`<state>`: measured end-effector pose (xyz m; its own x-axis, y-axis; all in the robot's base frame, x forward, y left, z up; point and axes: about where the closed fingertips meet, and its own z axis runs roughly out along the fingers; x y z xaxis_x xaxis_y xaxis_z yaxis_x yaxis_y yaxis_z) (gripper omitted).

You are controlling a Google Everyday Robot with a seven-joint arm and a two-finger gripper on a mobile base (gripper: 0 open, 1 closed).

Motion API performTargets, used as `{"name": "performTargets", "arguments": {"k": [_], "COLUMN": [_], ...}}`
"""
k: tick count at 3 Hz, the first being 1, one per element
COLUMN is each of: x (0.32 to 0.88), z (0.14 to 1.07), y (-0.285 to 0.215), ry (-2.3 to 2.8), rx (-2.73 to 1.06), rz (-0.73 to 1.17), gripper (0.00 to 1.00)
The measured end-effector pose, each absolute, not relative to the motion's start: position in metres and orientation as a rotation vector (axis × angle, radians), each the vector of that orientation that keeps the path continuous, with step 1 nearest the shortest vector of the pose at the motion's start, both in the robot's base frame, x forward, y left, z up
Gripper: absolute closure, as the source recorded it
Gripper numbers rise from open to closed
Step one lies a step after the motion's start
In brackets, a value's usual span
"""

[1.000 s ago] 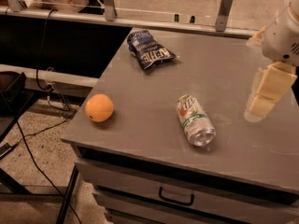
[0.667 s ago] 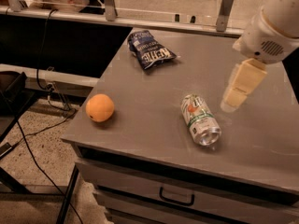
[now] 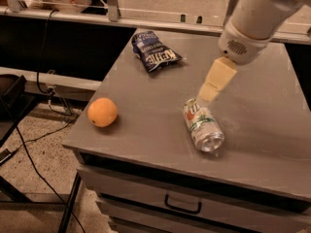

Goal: Place 7up can upright

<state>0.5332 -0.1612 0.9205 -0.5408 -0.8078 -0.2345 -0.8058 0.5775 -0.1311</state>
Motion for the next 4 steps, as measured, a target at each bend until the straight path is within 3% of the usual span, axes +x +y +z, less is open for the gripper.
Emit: {"name": "performTargets", "arguments": {"k": [1,4], "x": [0.537,0.523], "z": [0.907,0.846], "y": [-0.150,-0.118], "ry": [2.653,2.929], "rx": [-1.174,-0.466], "rz": [-0.066,0.045], "gripper": [0.00,0.00]}}
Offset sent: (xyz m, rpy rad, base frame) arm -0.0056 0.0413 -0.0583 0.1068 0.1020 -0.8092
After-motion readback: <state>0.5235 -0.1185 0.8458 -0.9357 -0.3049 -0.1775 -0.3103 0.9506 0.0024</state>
